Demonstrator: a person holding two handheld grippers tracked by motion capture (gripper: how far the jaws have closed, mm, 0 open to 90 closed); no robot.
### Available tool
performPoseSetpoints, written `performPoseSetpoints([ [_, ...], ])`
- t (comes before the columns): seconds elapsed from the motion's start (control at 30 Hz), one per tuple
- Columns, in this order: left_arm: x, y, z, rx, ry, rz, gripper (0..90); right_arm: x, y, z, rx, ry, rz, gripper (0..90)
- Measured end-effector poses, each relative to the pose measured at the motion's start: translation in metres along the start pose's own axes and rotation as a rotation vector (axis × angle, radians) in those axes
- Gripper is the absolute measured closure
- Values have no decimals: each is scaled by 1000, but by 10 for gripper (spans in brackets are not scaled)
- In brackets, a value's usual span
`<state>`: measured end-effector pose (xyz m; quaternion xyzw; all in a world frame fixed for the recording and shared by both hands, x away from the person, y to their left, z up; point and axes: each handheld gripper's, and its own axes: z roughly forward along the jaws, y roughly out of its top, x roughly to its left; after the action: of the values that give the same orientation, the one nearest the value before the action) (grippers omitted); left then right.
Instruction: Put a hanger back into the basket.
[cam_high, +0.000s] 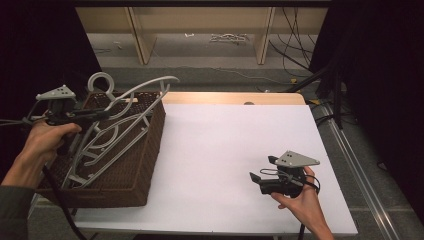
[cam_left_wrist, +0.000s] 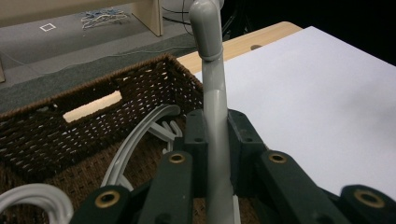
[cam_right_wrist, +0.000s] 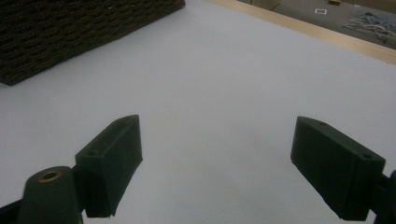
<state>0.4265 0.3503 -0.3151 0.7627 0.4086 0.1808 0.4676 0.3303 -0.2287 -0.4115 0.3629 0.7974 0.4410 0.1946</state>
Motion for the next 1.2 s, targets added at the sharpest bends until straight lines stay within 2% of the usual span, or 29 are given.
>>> performPoseSetpoints([
  [0.3, 17, -16, -15, -22, 29, -27, 798, 0, -2, 3, 14, 5, -3, 176],
  [0.33, 22, -20, -18, -26, 41, -42, 798, 0, -2, 3, 15, 3, -3, 176],
  [0.5, 29, -28, -23, -25, 53, -44, 798, -1, -4, 2, 16, 2, 6, 176],
  [0.57, 31, -32, -25, -18, 60, -48, 798, -2, -4, 1, 26, -7, 3, 176],
  [0.87, 38, -52, -26, 13, 75, -64, 798, -2, -6, 0, 8, -4, 5, 176],
  [1.03, 42, -60, -24, 20, 65, -86, 798, -1, -7, 1, 14, 0, 4, 177],
  [1.2, 43, -65, -21, 52, 85, -76, 798, -1, -7, 2, 14, 5, 4, 176],
])
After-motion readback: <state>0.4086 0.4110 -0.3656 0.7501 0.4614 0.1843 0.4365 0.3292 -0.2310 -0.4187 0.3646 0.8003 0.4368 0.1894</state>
